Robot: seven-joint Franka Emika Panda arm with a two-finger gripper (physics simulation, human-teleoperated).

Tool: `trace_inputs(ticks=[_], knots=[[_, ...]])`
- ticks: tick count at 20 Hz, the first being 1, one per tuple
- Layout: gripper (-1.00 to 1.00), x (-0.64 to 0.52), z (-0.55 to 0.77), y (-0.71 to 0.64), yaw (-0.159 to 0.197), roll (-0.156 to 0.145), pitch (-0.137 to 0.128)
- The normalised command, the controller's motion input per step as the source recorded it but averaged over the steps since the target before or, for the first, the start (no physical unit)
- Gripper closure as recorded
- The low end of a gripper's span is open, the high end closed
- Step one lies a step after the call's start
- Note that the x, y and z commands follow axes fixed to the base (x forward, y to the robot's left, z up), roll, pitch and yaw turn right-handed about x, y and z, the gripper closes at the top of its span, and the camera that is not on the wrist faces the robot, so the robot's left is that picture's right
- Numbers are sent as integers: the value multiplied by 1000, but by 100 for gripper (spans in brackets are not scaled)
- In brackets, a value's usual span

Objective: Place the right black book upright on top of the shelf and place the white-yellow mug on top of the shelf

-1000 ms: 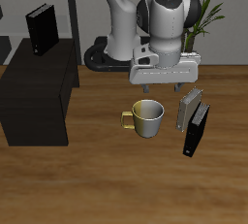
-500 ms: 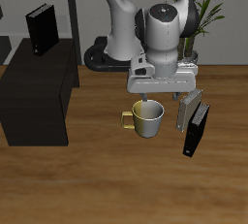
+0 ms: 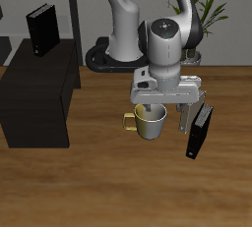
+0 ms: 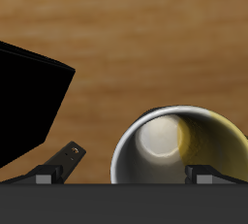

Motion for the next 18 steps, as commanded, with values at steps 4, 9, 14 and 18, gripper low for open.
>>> trace_inputs(ticks=[4,9,14,18], knots=[[-100,62,-236,-4,-25,2,37],[-100,75,-189,-102,-28,-14,34],[-100,83,-266,-54,-33,2,54],[100,19,-238,28,-26,14,34]])
